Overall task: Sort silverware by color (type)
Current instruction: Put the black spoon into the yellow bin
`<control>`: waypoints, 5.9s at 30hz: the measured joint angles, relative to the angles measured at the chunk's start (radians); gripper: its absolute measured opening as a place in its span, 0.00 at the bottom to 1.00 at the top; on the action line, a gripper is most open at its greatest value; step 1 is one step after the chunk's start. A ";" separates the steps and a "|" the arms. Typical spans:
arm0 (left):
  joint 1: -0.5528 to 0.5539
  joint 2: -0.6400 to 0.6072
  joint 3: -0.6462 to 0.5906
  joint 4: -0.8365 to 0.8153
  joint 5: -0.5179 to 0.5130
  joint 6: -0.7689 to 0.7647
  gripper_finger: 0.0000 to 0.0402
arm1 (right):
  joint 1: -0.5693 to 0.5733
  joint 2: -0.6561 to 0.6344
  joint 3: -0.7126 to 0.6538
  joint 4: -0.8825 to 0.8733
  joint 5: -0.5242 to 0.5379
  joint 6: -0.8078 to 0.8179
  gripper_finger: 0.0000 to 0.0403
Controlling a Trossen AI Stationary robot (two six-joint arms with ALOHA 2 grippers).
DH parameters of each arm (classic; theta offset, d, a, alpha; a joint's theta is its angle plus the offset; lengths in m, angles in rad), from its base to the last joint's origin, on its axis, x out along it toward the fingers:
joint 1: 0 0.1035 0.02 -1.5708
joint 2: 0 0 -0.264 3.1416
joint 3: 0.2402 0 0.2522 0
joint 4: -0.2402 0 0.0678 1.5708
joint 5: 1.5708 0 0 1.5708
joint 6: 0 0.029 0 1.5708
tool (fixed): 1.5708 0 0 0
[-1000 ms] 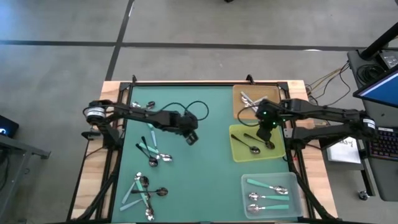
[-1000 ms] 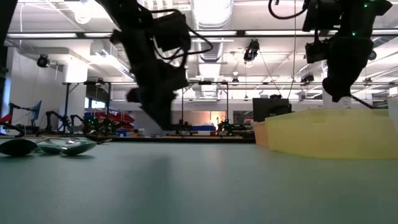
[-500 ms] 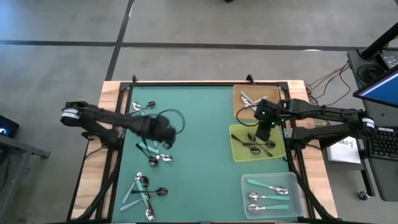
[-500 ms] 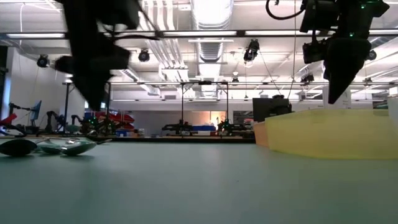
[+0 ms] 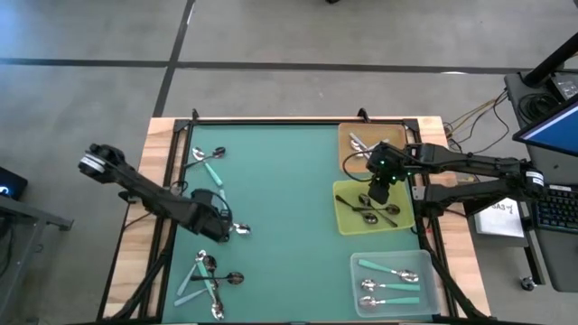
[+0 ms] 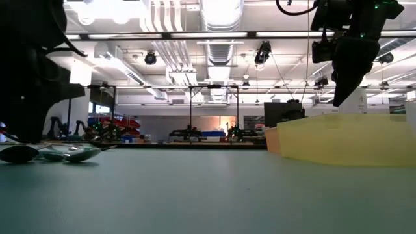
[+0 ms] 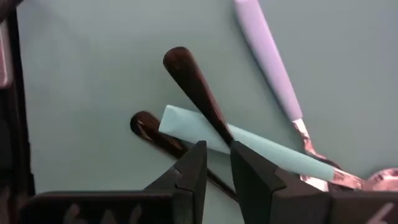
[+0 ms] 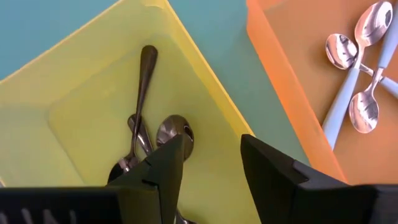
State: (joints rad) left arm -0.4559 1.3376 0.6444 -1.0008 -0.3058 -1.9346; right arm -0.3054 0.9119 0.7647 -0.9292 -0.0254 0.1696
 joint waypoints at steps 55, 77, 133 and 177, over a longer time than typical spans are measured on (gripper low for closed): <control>-0.131 0.348 0.206 -0.037 0.039 -0.223 0.14 | 0.000 0.001 0.000 0.007 0.000 -0.013 0.39; -0.134 0.345 0.213 -0.057 0.037 -0.266 0.14 | 0.000 0.001 0.000 0.029 0.001 -0.016 0.39; -0.129 0.193 0.234 0.107 -0.552 -0.032 0.00 | 0.000 0.001 0.000 0.187 -0.122 0.155 0.38; -0.080 0.292 0.288 0.282 -1.040 0.079 0.00 | 0.132 0.398 0.000 1.341 -0.315 0.510 0.34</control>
State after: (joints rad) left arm -0.5362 1.6295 0.9320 -0.7191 -1.3460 -1.8554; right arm -0.1738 1.3096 0.7650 0.4115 -0.3408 0.6796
